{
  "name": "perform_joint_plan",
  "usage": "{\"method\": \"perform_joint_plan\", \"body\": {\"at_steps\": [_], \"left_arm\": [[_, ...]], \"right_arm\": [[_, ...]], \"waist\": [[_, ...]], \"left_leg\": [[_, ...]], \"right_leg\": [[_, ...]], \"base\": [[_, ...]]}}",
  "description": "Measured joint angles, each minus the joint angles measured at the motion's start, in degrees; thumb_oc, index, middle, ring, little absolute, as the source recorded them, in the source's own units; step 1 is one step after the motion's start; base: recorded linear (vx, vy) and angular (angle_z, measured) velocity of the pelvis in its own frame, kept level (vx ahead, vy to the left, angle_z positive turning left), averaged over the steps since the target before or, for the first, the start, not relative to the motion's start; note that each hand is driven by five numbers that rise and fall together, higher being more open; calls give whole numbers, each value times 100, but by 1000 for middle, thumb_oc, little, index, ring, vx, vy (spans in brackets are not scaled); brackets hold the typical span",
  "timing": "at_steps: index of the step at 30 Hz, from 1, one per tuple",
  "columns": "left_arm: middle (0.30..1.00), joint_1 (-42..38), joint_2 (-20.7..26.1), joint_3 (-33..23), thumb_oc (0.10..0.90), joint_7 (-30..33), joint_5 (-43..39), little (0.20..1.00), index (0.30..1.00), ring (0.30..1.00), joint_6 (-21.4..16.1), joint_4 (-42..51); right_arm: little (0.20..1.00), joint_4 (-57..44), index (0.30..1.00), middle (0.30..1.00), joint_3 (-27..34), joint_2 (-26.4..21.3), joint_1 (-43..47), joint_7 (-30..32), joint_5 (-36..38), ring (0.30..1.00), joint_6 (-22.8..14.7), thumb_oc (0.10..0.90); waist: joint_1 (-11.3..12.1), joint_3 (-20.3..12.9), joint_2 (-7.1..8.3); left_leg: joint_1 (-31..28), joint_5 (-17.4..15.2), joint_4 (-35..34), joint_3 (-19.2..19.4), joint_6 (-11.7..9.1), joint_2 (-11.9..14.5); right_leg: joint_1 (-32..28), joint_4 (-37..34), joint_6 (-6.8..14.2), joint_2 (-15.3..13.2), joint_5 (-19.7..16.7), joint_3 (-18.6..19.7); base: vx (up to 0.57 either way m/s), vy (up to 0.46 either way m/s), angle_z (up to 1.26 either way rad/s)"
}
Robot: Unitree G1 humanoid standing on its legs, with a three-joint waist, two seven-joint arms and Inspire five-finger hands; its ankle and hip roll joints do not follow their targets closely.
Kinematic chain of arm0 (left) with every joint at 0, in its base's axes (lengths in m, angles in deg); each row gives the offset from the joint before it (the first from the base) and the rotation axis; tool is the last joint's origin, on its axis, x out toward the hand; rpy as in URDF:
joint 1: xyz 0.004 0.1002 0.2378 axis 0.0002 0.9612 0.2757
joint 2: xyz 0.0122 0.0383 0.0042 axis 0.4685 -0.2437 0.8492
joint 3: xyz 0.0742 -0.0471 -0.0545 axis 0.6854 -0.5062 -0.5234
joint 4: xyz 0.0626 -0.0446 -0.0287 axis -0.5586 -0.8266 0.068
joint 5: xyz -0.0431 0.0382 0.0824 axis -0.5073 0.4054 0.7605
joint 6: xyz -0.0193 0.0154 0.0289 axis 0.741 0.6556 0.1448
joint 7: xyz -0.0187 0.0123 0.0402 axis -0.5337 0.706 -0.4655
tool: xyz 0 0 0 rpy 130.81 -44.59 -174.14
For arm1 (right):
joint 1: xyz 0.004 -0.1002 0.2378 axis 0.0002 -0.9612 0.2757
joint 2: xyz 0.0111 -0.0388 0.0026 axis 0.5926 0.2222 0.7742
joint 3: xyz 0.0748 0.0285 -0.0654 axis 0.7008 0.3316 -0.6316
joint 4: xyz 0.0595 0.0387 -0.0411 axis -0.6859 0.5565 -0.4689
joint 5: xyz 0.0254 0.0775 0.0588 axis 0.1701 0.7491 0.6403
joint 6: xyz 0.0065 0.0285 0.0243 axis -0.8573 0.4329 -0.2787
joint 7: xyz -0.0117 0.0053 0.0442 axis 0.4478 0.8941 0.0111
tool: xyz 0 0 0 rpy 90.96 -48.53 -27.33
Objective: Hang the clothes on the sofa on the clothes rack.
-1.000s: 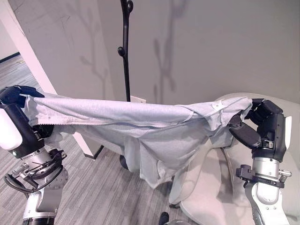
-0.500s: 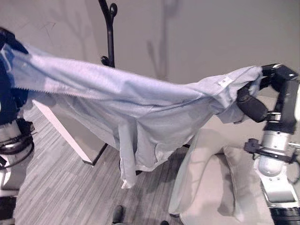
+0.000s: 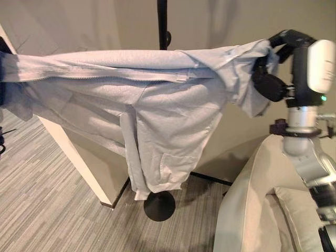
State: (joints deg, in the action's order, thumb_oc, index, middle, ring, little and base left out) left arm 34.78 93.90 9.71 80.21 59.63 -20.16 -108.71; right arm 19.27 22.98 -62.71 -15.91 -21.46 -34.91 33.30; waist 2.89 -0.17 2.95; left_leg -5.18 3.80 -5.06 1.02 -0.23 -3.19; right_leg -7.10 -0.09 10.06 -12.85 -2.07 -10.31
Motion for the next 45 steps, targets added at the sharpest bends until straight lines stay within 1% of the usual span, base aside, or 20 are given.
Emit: {"method": "perform_joint_plan", "body": {"at_steps": [1,2,4,7,9,10,12,14,17,20,23,26,28,29,30,33,36,39,43,45], "left_arm": [[300,-57,-1,163,400,-109,-55,300,300,300,-3,-100],[300,-157,-25,413,400,-161,-131,300,300,300,-5,-286],[300,-933,-340,1515,400,-580,-442,300,300,300,-1,-787],[300,-1344,-754,2058,400,-890,-575,300,300,300,-42,-792],[300,-1520,-857,2429,400,-1016,-639,300,300,300,-157,-837],[300,-1700,-915,2628,400,-1054,-684,300,300,300,-173,-952],[300,-2078,-1204,2665,400,-1139,-727,300,300,300,-193,-1324],[300,-2188,-1253,2666,400,-1142,-792,300,300,300,-195,-1443],[300,-2237,-1481,2643,400,-1279,-931,300,300,300,-194,-1897],[300,-1776,-1634,2406,400,-1342,-931,300,300,300,-198,-1856],[300,-1615,-1707,2279,400,-1411,-930,300,300,300,-198,-1741],[300,-1285,-1590,1806,400,-1411,-925,300,300,300,-186,-1236],[300,-767,-1394,1262,400,-1366,-906,300,300,300,-84,-420],[300,-405,-1278,955,400,-1395,-902,300,300,300,-61,123],[300,53,-1153,579,400,-1368,-860,300,300,300,-67,610],[300,1801,-1089,-993,400,-1221,-532,300,300,300,-123,2389],[300,2869,-1108,-1650,400,-1093,-91,300,300,300,-296,3160],[300,3131,-1380,-1736,400,-1021,247,300,300,300,-499,3275],[300,3197,-2056,-1715,400,-1035,266,300,300,300,-499,3138],[300,3200,-2168,-1611,400,-1078,288,300,300,300,-500,2921]], "right_arm": [[300,54,300,300,-47,0,15,-26,18,300,1,400],[300,162,300,300,-214,1,109,-39,63,300,1,400],[300,1106,300,300,-896,29,597,-152,168,300,1,400],[300,2354,300,300,-1335,86,1175,-377,419,300,119,400],[300,3050,300,300,-1473,349,1496,-515,652,300,292,400],[300,3228,300,300,-1628,352,1637,-554,682,300,349,400],[300,3432,300,300,-1730,359,1755,-691,783,300,414,400],[300,3435,300,300,-1759,371,1755,-731,787,300,426,400],[300,3439,300,300,-1848,640,1716,-985,797,300,458,400],[300,3319,300,300,-1797,931,1460,-1115,814,300,494,400],[300,3168,300,300,-1759,974,1269,-1228,814,300,506,400],[300,2683,300,300,-1243,972,799,-1210,825,300,559,400],[300,2001,300,300,-734,852,359,-1177,789,300,768,400],[300,1420,300,300,-314,697,-82,-1178,785,300,849,400],[300,1019,300,300,28,532,-482,-1131,763,300,822,400],[300,-346,300,300,1366,134,-1964,-1007,380,300,763,400],[300,-909,300,300,2132,74,-2894,-824,-106,300,691,400],[300,-860,300,300,2251,88,-3147,-675,-330,300,609,400],[300,-975,300,300,2254,453,-3467,-625,-366,300,610,400],[300,-1044,300,300,2194,572,-3558,-626,-472,300,615,400]], "waist": [[17,15,26],[37,27,42],[129,36,54],[181,175,98],[113,216,160],[102,255,165],[55,285,135],[45,285,136],[-52,281,123],[-61,278,121],[-25,278,120],[12,279,119],[31,283,114],[71,284,116],[93,287,113],[181,292,105],[261,308,71],[270,330,24],[273,342,-29],[253,328,-70]], "left_leg": [[-5,-50,0,10,76,-3],[-22,-53,0,36,80,-15],[-78,-54,-1,125,81,-10],[-67,-55,-2,156,108,-28],[-51,-60,-4,178,103,-50],[-36,-58,-4,176,103,-53],[34,-33,-4,176,80,-3],[56,-4,-4,181,110,19],[113,26,-2,175,110,60],[126,24,-2,173,112,62],[156,24,-2,166,112,65],[171,22,-4,157,113,65],[179,20,-8,142,113,58],[198,15,-11,129,118,52],[206,11,-10,102,122,42],[205,-1,-10,53,139,-15],[120,-47,-10,4,199,-67],[92,-52,-12,0,205,-105],[59,-71,-26,-3,179,-128],[40,-69,-17,-3,202,-166]], "right_leg": [[4,-14,29,20,21,6],[-16,-13,51,18,38,7],[-33,-10,50,14,39,-12],[-12,-19,38,3,55,-27],[-2,-53,2,-44,124,-31],[0,-76,-30,-46,151,-34],[71,-91,-60,5,129,-36],[90,-113,-86,32,110,-37],[99,-193,-115,90,95,-43],[103,-221,-116,116,95,-45],[113,-233,-116,112,95,-56],[86,-296,-117,102,94,-81],[73,-314,-117,112,94,-100],[79,-319,-117,125,94,-113],[80,-322,-117,85,94,-147],[50,-322,-111,53,98,-203],[-42,-314,-64,10,131,-209],[-69,-303,-40,-57,138,-210],[-95,-290,-29,-90,132,-208],[-112,-294,-8,-129,120,-211]], "base": [[18,108,-7],[6,97,-17],[3,89,-19],[11,45,-9],[-9,20,-9],[-26,8,-4],[-10,-1,-2],[0,0,0],[0,0,0],[0,0,0],[3,-3,3],[8,9,1],[12,15,3],[21,28,7],[28,40,9],[23,44,10],[-1,51,4],[-33,41,3],[-27,62,0],[-37,62,-1]]}}
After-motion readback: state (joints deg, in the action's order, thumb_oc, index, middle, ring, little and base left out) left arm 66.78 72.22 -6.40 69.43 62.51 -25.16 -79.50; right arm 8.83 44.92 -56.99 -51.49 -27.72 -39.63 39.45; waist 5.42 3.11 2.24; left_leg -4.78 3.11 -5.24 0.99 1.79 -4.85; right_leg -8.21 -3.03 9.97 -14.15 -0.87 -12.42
